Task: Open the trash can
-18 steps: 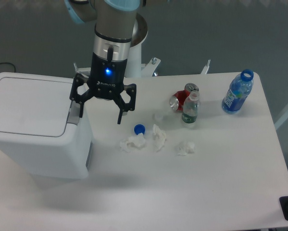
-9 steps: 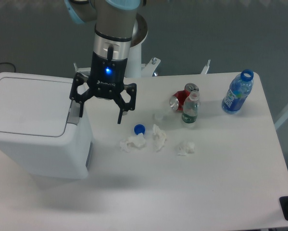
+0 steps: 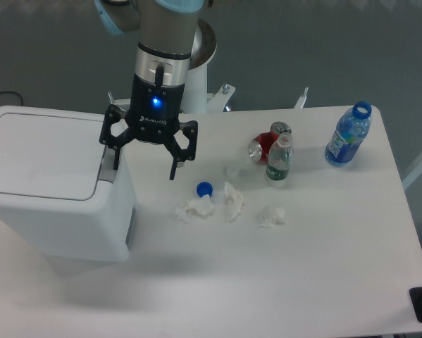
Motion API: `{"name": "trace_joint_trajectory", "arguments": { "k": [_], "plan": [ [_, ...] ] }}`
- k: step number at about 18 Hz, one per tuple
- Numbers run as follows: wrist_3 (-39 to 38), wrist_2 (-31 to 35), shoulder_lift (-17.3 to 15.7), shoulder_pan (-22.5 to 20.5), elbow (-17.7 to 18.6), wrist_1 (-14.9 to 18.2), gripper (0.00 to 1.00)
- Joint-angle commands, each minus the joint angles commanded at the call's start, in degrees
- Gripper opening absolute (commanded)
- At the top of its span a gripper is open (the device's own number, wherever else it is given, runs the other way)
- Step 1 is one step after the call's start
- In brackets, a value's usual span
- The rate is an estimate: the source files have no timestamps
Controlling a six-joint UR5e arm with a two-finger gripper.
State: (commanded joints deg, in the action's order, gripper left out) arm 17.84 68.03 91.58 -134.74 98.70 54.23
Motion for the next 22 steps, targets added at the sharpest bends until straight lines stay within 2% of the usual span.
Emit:
{"name": "trace_joint_trajectory", "arguments": {
  "k": [13, 16, 19, 21, 22],
  "plan": [
    [0.0, 0.1, 0.4, 0.0, -0.1, -0.1, 1.00],
    [-0.2, -0.3, 0.4, -0.7, -1.8, -0.1, 1.00],
    [0.1, -0.3, 0.2, -1.1, -1.9, -0.1, 1.00],
    [2.2, -0.3, 0.2, -2.2, -2.4, -0.2, 1.00],
    [5.6, -0.1, 0.3, -2.4, -2.3, -0.1, 1.00]
  ]
}}
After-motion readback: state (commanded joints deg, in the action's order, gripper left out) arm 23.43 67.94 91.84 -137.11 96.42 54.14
